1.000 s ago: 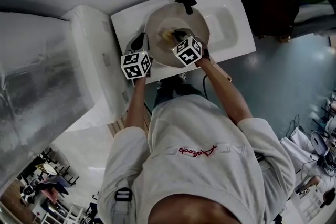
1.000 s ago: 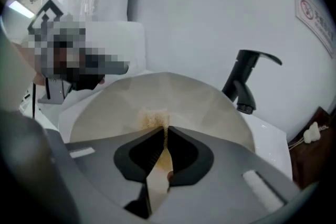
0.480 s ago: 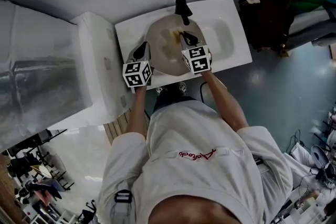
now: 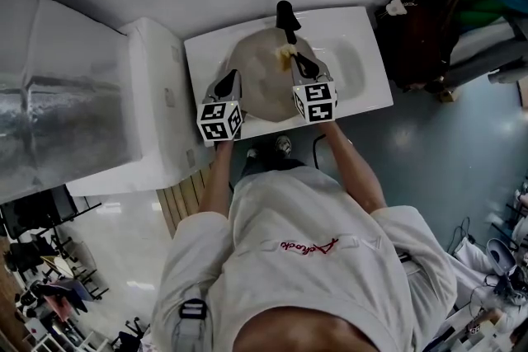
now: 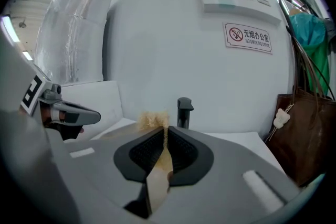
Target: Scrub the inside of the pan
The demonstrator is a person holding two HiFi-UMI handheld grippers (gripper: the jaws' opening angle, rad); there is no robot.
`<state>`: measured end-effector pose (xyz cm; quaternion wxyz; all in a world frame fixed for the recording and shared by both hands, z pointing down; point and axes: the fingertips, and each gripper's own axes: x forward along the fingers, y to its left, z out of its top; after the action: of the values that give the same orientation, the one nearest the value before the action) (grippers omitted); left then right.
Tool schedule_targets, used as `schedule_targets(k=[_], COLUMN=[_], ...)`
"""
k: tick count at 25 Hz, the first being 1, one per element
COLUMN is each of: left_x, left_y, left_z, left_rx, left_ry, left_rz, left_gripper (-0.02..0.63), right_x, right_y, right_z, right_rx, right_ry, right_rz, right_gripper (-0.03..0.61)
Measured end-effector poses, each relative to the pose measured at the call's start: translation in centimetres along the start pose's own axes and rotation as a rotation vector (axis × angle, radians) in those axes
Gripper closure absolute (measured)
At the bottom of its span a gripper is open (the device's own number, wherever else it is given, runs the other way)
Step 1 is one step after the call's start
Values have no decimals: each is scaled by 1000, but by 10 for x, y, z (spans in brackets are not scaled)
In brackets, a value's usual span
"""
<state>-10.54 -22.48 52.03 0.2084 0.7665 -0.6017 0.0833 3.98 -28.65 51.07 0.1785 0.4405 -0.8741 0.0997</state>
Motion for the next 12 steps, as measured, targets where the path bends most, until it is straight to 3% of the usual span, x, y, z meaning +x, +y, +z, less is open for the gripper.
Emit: schedule_targets(k=[12], left_x=[-25], left_y=[-6], left_z=[4], left_rx=[17], left_ry=[-27], left_rz=[-45], left_gripper=[614], right_x=[-30], right_y=[17], right_z=[4], right_rx=[-11], right_ry=[-18], right_rz=[-44], right_gripper=[547])
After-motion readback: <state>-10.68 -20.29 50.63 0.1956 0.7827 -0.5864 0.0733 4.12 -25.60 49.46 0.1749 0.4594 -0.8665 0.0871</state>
